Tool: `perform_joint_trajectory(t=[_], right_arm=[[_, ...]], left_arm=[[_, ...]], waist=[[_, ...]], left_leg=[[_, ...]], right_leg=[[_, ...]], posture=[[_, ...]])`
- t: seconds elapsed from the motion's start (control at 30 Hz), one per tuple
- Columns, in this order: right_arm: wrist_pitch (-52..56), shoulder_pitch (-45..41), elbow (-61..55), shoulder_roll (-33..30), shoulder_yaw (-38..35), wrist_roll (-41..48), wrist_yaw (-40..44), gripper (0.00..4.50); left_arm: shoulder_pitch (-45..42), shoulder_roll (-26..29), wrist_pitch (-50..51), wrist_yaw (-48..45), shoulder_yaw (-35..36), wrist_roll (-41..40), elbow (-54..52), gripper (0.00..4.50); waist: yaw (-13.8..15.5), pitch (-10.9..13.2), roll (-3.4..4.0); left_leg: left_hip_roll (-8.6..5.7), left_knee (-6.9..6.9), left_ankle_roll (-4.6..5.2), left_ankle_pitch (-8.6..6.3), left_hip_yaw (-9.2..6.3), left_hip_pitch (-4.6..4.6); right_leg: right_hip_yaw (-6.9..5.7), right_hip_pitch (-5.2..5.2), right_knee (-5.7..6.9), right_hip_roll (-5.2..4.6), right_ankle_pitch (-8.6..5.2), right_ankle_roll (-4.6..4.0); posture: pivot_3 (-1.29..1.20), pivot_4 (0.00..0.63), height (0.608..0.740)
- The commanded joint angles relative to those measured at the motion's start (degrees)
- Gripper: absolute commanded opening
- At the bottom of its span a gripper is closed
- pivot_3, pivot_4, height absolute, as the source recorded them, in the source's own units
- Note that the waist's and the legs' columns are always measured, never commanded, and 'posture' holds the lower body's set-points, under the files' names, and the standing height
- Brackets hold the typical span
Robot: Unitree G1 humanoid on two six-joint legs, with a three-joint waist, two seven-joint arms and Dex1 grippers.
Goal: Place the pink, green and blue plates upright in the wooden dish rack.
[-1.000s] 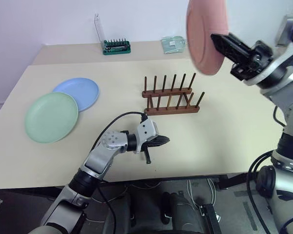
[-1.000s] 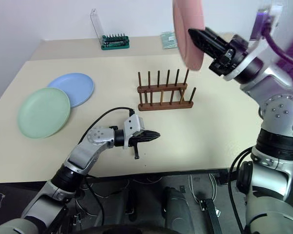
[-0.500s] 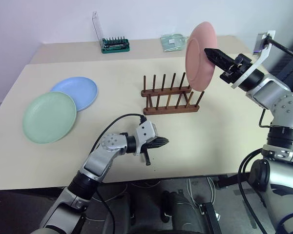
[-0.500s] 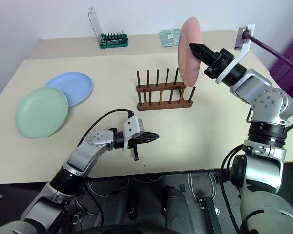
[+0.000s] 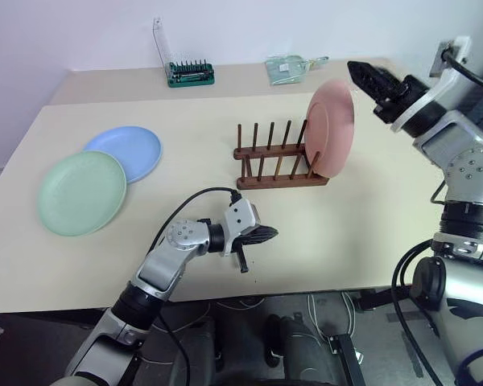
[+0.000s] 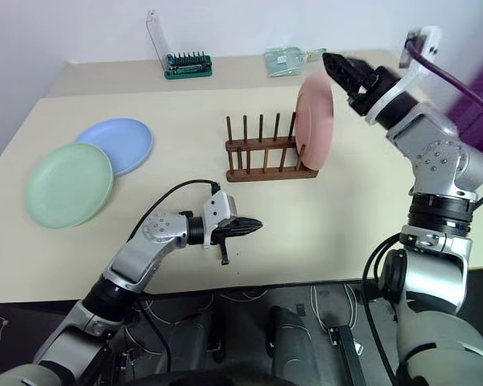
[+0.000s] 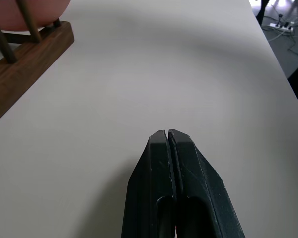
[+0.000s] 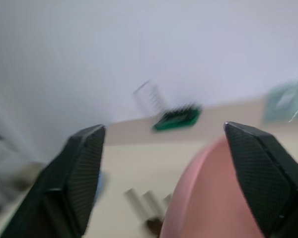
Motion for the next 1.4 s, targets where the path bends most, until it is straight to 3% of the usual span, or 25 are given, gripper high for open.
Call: perform_joint_trajectory(t=[0.03,0.13,0.3,0.43,0.57,0.67,0.83,1.4], right_arm=[[-8.7,-1.2,-4.0,-3.9,1.4,-7.3,1.9,3.88],[-10.4,1.1,-13.7,-6.8,7.3,-10.5,7.6,3.97],[-10.2,7.9,-30.6,-8.3,22.0,-14.4,17.7,3.97],[-13.3,9.8,-33.3,-5.8,28.7,-20.0,18.0,3.97],[-15.4,9.8,-31.1,-1.6,31.3,-22.5,18.2,3.97],[-15.6,9.0,-29.7,0.1,30.7,-22.2,19.3,3.97],[-16.1,7.9,-27.9,1.1,30.5,-23.1,21.1,3.97],[-12.1,10.9,-28.5,-1.3,32.2,-27.5,21.2,3.97]], left_arm=[[-0.9,-0.7,-1.0,2.1,2.7,-0.5,-0.9,0.0],[-3.6,-4.4,-1.0,11.8,8.5,0.3,1.3,0.9],[-12.7,-9.7,4.0,40.1,27.1,2.4,-0.3,3.41],[-14.6,-9.2,10.2,52.7,41.2,-0.5,-5.5,3.41],[-9.2,-2.3,22.2,58.0,55.5,-1.8,-10.0,3.41],[-5.1,0.1,21.9,53.4,55.2,-4.9,-12.7,3.41],[-1.9,-2.6,21.7,52.1,53.3,-8.3,-14.8,3.41],[-2.1,-2.3,21.4,50.2,48.8,-11.0,-13.0,3.41]], waist=[[0.0,0.0,0.0],[-0.1,0.0,0.02],[-0.5,0.0,-0.14],[-1.4,0.0,-0.16],[-1.6,0.1,-0.35],[-1.0,0.2,-0.56],[1.6,0.2,-0.79],[1.5,0.2,-0.84]], left_leg=[[0.0,0.0,0.0,0.0,0.0,0.0],[0.02,0.0,0.0,0.0,0.01,0.0],[0.11,0.0,0.0,0.0,-0.07,0.03],[0.15,-0.02,0.0,0.0,-0.05,0.07],[0.08,-0.01,-0.03,0.02,0.0,0.07],[0.1,-0.01,-0.08,0.04,-0.01,0.07],[0.13,0.22,-0.25,0.07,-0.1,-0.01],[0.15,0.34,-0.13,0.03,-0.02,-0.07]], right_leg=[[0.0,0.01,-0.01,0.0,0.0,0.0],[0.03,-0.03,0.0,-0.01,0.0,-0.01],[0.03,-0.01,0.05,0.13,0.01,0.02],[0.03,-0.01,0.1,0.1,0.01,0.01],[0.02,0.01,0.09,0.08,0.04,0.01],[0.0,0.01,0.1,0.08,0.04,-0.01],[-0.15,0.27,-0.02,-0.1,-0.06,-0.27],[-0.16,0.24,0.02,0.06,0.16,-0.22]], posture=[[0.0,0.15,0.73],[0.0,0.15,0.73],[0.0,0.15,0.73],[0.0,0.15,0.73],[0.0,0.15,0.73],[0.0,0.15,0.73],[0.0,0.15,0.73],[0.0,0.15,0.73]])
